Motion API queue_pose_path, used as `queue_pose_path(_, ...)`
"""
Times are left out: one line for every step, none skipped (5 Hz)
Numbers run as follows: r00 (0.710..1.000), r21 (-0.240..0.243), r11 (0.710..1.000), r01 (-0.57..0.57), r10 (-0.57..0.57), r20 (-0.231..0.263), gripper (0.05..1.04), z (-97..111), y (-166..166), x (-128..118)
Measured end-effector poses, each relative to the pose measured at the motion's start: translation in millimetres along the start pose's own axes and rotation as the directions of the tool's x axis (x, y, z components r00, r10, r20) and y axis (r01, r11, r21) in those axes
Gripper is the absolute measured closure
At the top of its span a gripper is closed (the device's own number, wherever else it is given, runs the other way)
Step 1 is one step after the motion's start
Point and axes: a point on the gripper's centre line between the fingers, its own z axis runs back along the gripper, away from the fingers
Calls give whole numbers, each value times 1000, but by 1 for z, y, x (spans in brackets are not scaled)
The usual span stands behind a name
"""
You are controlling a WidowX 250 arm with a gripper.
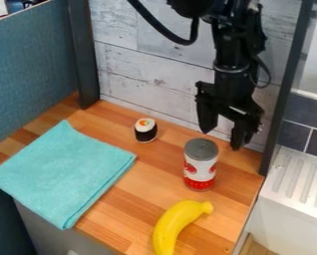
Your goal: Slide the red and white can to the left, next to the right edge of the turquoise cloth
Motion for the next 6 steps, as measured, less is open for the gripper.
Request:
queue_pose_path(1000,7,1000,17,-17,2,85,-1,0,0)
queue_pose_path(999,2,1000,26,-26,-20,85,-8,2,-8)
queue_pose_path(999,4,1000,18,-18,-44,85,-21,8,-15)
queue_pose_path(997,10,1000,-5,6,-83,85,-34,17,-26)
queue_pose_path(990,41,999,-15,21,-141,85,-41,31,-43)
queue_pose_path(980,53,998,-19,29,-194,85,-40,41,-60)
